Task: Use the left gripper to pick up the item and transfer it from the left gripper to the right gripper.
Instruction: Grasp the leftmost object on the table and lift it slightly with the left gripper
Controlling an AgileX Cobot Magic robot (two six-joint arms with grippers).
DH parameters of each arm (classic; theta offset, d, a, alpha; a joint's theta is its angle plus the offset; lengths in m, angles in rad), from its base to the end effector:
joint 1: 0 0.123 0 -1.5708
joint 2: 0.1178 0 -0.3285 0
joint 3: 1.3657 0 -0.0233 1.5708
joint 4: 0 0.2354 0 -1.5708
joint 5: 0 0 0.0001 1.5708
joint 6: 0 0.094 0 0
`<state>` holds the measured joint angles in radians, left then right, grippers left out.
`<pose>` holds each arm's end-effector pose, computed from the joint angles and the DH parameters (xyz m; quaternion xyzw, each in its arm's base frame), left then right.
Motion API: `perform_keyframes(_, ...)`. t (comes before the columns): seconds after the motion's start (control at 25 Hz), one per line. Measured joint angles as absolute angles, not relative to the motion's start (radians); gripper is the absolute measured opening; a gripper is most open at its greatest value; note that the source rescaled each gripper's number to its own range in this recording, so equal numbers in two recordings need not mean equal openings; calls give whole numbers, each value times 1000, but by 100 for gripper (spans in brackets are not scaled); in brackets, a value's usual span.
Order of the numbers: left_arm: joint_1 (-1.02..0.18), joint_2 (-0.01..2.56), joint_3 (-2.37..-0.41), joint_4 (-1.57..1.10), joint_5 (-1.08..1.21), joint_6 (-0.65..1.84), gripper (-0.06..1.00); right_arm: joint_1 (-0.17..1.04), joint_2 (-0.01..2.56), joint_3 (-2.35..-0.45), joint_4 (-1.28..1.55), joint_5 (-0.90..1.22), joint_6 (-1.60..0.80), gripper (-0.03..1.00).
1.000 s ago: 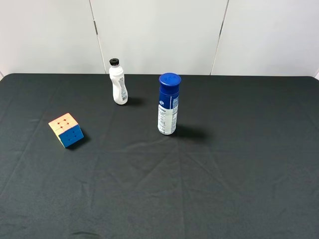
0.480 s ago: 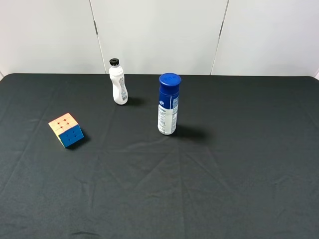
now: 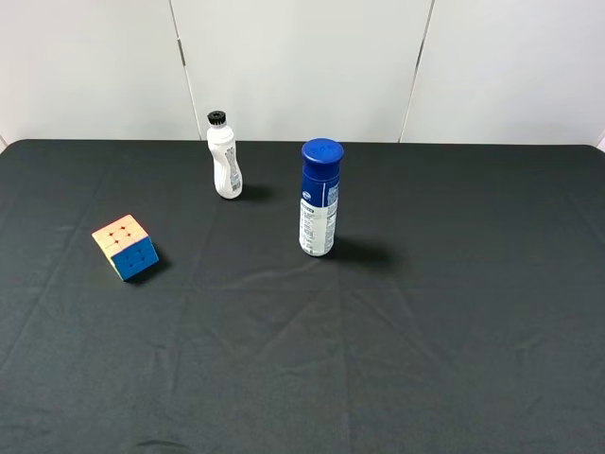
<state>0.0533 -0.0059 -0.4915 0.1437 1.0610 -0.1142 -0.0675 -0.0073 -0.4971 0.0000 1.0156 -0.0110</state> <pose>-0.0605 0.0085 0.2666 -0.0739 0.8485 0.0559 0.5209 -0.0583 0.0039 0.2711 0.0237 0.8397 -0.0213 0.5421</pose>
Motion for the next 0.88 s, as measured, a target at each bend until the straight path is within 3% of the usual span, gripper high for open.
perform_keyframes(0.28,53,79,-571,147,1071,-113,100,-67,-7,-497,0,1016,-11,100)
perform_keyframes(0.88,53,802,-946,0,1105,215,100,-67,-7,-497,0,1014,-11,100)
